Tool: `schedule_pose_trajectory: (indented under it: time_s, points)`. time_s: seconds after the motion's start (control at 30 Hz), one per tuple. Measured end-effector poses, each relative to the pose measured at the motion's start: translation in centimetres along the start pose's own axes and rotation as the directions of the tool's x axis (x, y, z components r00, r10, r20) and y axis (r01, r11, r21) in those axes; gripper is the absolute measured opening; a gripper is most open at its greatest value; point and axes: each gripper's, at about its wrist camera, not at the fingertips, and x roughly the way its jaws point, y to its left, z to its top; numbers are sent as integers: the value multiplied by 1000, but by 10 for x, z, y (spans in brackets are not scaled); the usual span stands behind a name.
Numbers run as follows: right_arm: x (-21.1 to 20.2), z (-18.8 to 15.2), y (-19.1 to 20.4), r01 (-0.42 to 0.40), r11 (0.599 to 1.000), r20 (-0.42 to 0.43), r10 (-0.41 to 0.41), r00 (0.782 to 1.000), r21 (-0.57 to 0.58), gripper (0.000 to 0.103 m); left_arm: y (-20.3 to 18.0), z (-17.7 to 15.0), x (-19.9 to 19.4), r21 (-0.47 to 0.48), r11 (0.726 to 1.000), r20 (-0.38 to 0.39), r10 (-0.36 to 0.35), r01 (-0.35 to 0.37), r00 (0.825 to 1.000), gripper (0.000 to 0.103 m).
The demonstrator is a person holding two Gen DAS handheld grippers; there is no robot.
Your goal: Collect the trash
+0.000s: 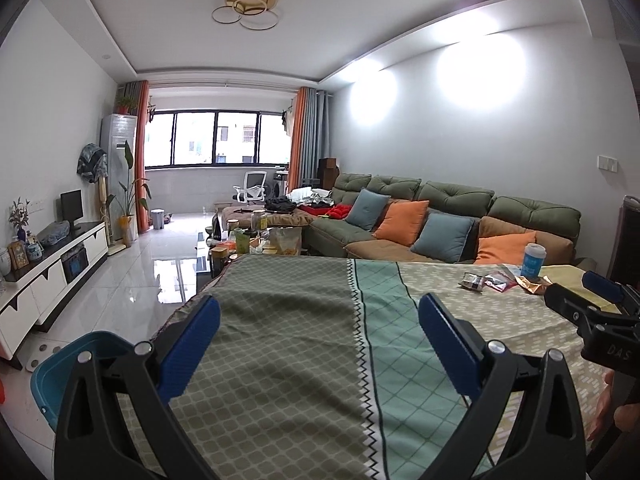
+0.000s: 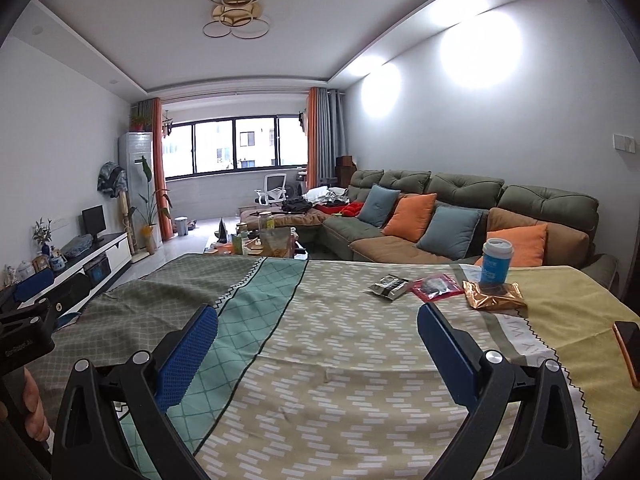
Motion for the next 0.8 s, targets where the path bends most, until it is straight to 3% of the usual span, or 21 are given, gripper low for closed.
schedule_pose_trajectory:
  time_s: [0.8]
  points:
    - [-11,4,-9,24,1000,15,-25,1000,19,99,-6,1,-4,21,1000,29,12,-12,1000,100]
